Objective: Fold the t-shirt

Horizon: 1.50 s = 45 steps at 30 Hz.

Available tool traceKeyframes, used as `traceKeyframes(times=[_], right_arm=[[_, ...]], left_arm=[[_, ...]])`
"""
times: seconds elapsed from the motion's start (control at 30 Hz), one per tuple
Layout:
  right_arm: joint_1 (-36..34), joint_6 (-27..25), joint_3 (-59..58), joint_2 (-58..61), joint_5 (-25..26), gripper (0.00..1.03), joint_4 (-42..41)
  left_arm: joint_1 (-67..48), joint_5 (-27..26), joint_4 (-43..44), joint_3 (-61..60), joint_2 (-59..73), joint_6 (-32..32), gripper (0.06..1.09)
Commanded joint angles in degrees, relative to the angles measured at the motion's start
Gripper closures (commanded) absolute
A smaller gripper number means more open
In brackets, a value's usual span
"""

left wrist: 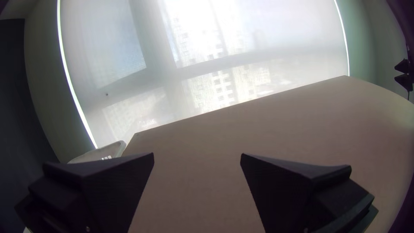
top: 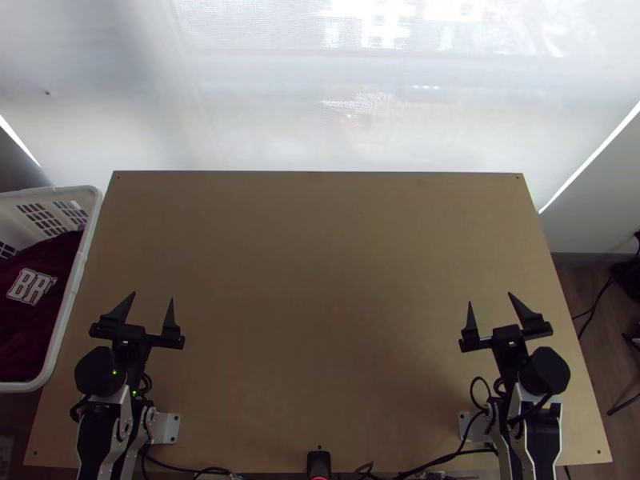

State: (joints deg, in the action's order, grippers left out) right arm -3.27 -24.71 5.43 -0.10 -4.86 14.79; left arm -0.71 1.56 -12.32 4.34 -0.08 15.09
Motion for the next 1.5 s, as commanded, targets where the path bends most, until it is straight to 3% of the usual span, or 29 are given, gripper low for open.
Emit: traceKeyframes(times=[0.0, 0.93, 1.03, 1.47], right_arm=[[0.02, 0.1, 0.02, 0.01, 0.03, 0.05, -0.02], [1.33, 0.28, 0.02, 0.01, -0.06, 0.05, -0.11], [1.51, 0.28, 0.02, 0.01, -0.06, 0.05, -0.11], [3.0, 0.36, 0.02, 0.01, -0.23, 0.05, -0.11]], left_arm=[[0.01, 0.02, 0.01, -0.03, 0.08, 0.02, 0.11], [0.01, 0.02, 0.01, 0.06, -0.01, 0.02, 0.11], [-1.49, -0.16, 0.01, 0.06, 0.08, -7.36, 0.11], [-10.54, -1.12, -0.25, -0.03, 0.08, -9.56, 0.11]])
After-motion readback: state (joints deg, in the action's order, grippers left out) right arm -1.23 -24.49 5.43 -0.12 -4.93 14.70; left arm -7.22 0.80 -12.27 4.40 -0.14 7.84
